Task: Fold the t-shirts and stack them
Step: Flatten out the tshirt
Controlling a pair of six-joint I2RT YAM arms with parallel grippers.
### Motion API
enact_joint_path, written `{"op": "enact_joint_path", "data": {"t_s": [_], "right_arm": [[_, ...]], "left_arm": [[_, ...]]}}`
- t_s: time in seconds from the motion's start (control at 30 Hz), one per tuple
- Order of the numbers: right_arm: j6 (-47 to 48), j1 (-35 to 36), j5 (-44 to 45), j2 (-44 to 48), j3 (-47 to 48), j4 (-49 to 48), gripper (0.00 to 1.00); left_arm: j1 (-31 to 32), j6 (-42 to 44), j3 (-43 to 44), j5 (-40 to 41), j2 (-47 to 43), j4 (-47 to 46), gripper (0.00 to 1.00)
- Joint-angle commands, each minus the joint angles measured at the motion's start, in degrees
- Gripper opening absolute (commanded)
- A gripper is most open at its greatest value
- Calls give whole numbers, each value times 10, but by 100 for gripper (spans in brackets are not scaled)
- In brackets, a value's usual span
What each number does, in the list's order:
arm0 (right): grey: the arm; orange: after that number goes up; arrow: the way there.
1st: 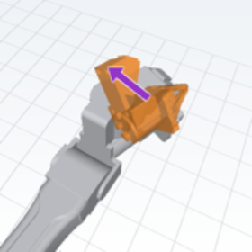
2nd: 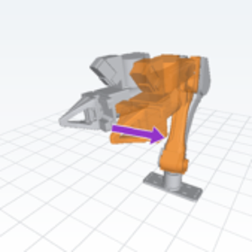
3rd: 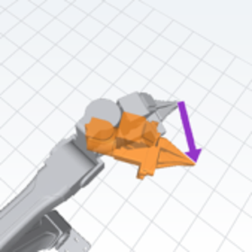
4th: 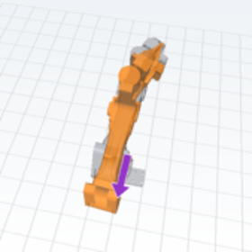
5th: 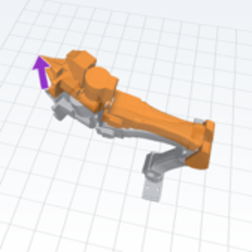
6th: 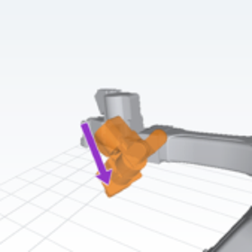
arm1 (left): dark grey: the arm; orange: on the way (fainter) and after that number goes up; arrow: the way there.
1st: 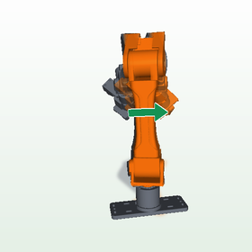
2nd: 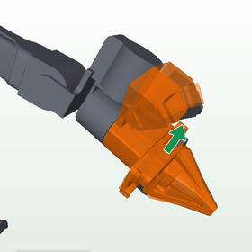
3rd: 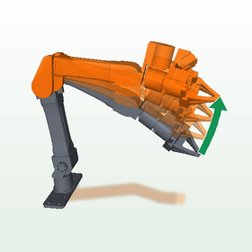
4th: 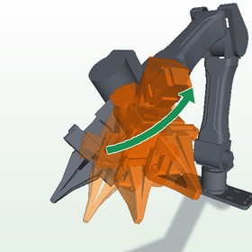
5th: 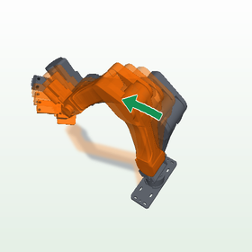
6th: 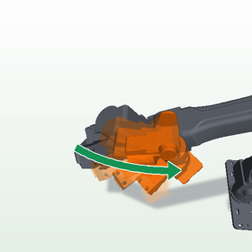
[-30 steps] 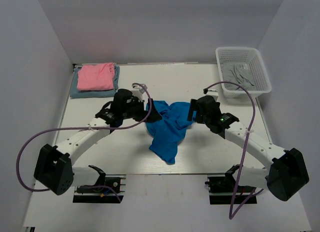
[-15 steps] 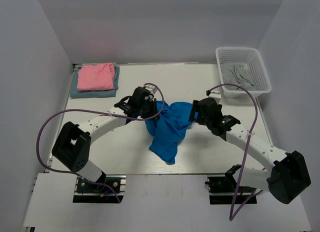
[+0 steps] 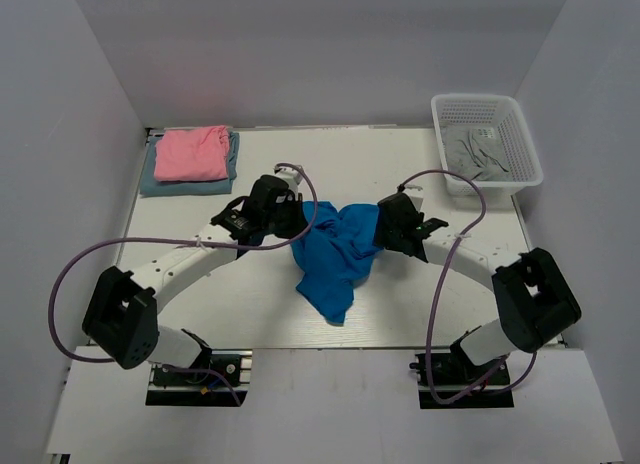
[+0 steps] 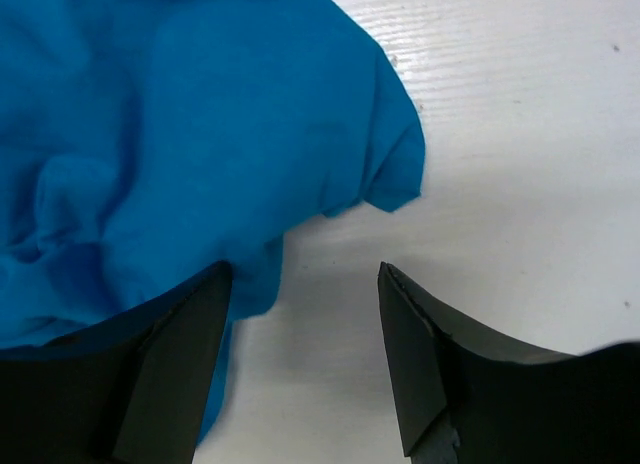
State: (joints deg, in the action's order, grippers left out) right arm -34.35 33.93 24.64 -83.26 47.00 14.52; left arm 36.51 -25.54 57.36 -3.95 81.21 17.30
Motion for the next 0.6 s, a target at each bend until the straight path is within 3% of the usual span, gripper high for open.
{"op": "enact_joint_path", "data": {"t_s": [0.0, 0.3, 0.43, 0.5, 0.53, 0.57], "right_arm": [[-18, -9, -24, -24, 23, -46, 66], [-12, -28, -110, -51, 13, -120, 64], [-13, -33, -118, -50, 5, -137, 45], [-5, -37, -118, -42, 8, -139, 10], [-6, -39, -112, -47, 13, -129, 0], [-7, -40, -108, -44, 19, -123, 0]], "left_arm": [[1, -2, -16, 22, -41, -10, 0], [1, -7, -28, 28, -41, -4, 0], [1, -13, -28, 28, -41, -10, 0], [1, -13, -28, 42, -53, -3, 0], [1, -7, -21, 47, -53, -3, 0], [1, -7, -21, 63, -61, 4, 0]]}}
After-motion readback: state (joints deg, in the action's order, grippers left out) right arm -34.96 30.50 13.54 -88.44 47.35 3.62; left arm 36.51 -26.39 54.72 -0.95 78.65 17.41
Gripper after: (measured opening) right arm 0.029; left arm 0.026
